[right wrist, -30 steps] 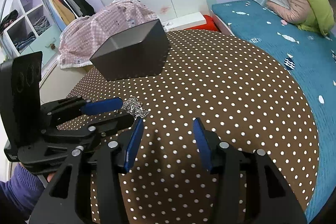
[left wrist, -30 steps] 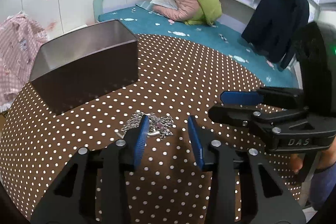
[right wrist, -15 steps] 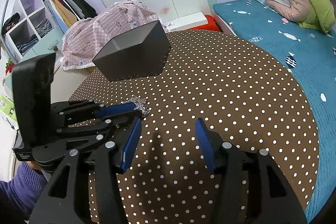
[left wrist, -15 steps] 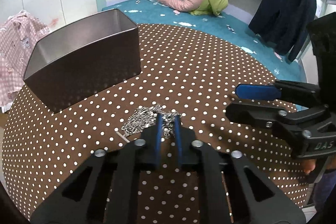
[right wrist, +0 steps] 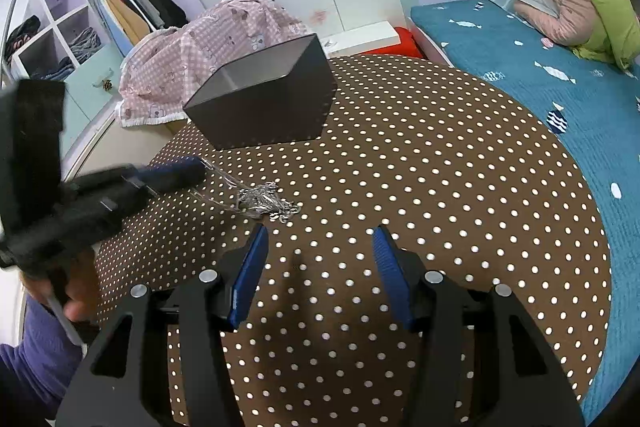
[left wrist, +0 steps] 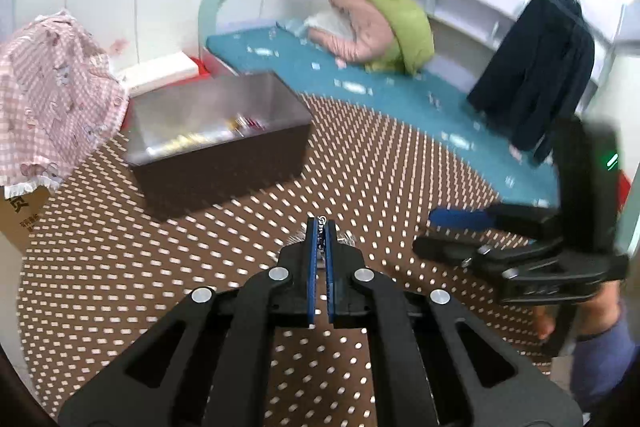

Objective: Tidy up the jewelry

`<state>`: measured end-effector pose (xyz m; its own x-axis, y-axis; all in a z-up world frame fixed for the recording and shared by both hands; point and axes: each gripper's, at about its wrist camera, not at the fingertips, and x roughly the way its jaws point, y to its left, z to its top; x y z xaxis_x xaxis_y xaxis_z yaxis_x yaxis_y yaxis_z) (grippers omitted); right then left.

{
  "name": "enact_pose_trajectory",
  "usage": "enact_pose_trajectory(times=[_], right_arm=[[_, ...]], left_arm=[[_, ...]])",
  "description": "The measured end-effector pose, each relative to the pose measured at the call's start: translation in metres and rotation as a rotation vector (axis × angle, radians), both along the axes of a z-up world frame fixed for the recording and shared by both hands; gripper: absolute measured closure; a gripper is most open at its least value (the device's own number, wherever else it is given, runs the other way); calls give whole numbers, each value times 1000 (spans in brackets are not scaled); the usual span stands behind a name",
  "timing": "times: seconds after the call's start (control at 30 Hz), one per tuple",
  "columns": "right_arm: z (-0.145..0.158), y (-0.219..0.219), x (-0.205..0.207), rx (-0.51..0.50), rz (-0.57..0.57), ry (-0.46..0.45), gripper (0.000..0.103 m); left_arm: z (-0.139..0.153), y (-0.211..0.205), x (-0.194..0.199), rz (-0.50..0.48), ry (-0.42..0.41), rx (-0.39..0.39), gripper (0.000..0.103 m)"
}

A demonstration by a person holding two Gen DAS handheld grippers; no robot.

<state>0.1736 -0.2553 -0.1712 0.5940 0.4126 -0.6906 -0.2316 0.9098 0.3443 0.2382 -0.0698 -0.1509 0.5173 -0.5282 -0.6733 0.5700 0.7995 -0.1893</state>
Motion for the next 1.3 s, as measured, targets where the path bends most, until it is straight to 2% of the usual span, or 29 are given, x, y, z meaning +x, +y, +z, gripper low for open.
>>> enact_pose_trajectory(times=[0.27,0.37,0.57,0.67,0.87,0.97,1.1,1.3], right_arm=[[-4,28,8,-78,44,-7,51],[-6,38,9,-112,64,-11,52],[-5,71,13,-175,150,-37,68],[-9,85,18,-225,164,-41,68],[-10,91,30,-284,116,-61,68],[-10,93,36,-281,118,-61,68],[-11,103,47,-330,133,-65,80],[-15,106,47,-386,124,-69,85]], left_arm=[[43,62,-12,77,-65,-101,99],[49,76,-15,101,-75,-94,99],[38,95,-14,130,-37,-98,99],[32,98,-13,133,-22,-99,99],[27,100,-11,121,-11,-109,99],[23,99,-9,117,-4,-109,99],[20,97,-8,109,3,-108,99],[17,97,-8,100,11,-108,99]])
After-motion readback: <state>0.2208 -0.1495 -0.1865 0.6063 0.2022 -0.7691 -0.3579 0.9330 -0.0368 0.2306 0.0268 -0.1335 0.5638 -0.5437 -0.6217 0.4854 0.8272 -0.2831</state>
